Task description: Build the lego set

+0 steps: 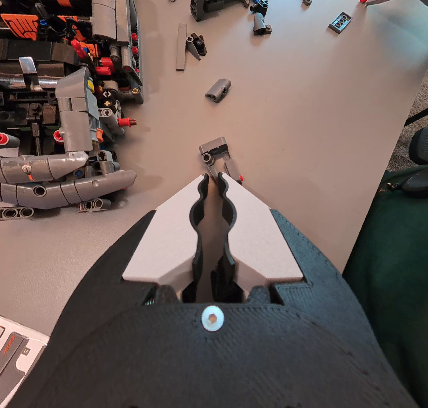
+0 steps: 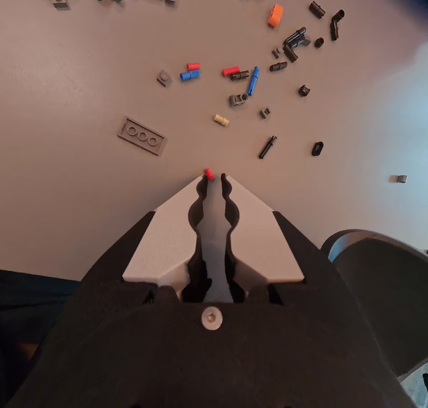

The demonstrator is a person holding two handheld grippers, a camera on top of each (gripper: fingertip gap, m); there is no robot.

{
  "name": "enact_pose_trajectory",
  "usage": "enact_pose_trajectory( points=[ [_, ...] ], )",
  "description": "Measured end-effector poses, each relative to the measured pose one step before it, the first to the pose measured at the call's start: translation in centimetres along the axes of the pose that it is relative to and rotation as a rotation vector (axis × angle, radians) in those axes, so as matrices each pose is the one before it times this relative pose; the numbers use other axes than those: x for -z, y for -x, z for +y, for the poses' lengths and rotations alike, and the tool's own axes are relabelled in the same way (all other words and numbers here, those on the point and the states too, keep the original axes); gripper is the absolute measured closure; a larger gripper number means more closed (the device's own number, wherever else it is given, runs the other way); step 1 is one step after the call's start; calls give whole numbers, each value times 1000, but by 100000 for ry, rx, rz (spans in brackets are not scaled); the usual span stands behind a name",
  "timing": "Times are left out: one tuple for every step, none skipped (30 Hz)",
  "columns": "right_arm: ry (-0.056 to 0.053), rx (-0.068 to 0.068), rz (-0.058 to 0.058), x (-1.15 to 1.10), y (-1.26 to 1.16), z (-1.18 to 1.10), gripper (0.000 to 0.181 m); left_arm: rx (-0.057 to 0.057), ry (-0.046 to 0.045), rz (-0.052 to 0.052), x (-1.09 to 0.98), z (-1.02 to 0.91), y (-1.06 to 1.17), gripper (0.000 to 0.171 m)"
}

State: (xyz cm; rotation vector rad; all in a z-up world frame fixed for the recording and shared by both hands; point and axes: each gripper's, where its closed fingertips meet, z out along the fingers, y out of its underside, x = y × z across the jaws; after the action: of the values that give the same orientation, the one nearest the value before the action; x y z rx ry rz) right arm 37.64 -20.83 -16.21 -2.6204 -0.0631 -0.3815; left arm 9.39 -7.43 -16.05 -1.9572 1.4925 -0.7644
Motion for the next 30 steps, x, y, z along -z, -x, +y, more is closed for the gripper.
enact_pose_trajectory(
  points=[
    [-232,697,-1231,-50,123,-116,172,-116,13,-223,4,9,10,166],
    [-388,370,-1001,-47,97,-146,172,-57,11,-111,-12,4,9,166],
    [-212,279,-284,-60,11,-107,173,-14,2,-62,0,0,10,166],
    [-79,255,-945,-71,113,-66,176,-27,5,-139,1,3,12,166],
    [-39,40,-1156,-57,125,-43,179,-79,10,-174,-5,-1,8,166],
    [-25,-11,-336,-32,-1,-32,180,-102,12,-155,3,6,9,166],
    [212,-247,-535,-6,-1,-3,179,-24,-1,-74,-13,3,1,166],
    [96,-456,-518,3,0,-6,180,45,2,-22,6,5,12,166],
    [-133,335,-63,-1,5,-12,180,14,8,-32,1,1,4,166],
    [-324,950,134,36,62,-12,180,-3,7,-25,0,1,4,166],
    [-214,278,-175,63,116,-8,180,33,2,-17,7,7,2,167],
    [-875,-208,-1347,122,288,-135,180,17,11,-77,8,8,12,167],
    [-1615,-151,-1588,247,400,-320,180,-19,49,-58,4,9,0,167],
    [-1566,476,-1489,326,517,-478,180,20,43,-13,18,21,-5,168],
    [-2054,1283,-1646,344,732,-711,180,57,31,-8,26,28,-15,169],
    [-2018,2234,-2752,276,1128,-903,180,80,31,-75,33,35,-5,169],
    [-2303,2946,-2840,135,1353,-1081,180,70,29,-94,42,46,-19,169],
    [-1851,3485,-3089,-108,1567,-1139,180,95,-2,-170,41,57,-17,170],
    [-1280,4054,-3496,-385,1710,-1120,180,206,-8,-118,54,54,-21,170],
    [-1423,3879,-3456,-611,1649,-1180,180,399,-51,-227,72,65,-2,170],
    [-1863,3337,-4527,-792,1716,-1243,180,363,-42,-313,65,60,11,171],
    [-1603,3293,-5064,-892,1772,-1220,180,202,-14,-366,63,64,-2,170],
    [-1417,4237,-3843,-877,1575,-1193,180,40,-23,-420,82,86,-16,170],
    [-1551,4266,-2510,-822,1217,-1161,180,54,-29,-420,87,75,-8,171],
    [-1422,2622,-3394,-801,1101,-1034,180,117,-7,-344,97,99,-17,171],
    [-1607,1182,-4368,-747,1012,-943,180,83,-26,-383,103,102,-6,171],
    [-1106,1355,-2283,-652,593,-729,180,72,-57,-507,116,100,5,170],
    [550,1976,-674,-596,295,-357,180,-53,-43,-391,90,92,-19,170],
    [792,1545,-1167,-498,316,-190,180,-56,-41,-204,74,61,-34,169],
    [5,260,-1516,-380,285,-179,180,-117,-48,-161,50,38,-34,168]
  ],
)
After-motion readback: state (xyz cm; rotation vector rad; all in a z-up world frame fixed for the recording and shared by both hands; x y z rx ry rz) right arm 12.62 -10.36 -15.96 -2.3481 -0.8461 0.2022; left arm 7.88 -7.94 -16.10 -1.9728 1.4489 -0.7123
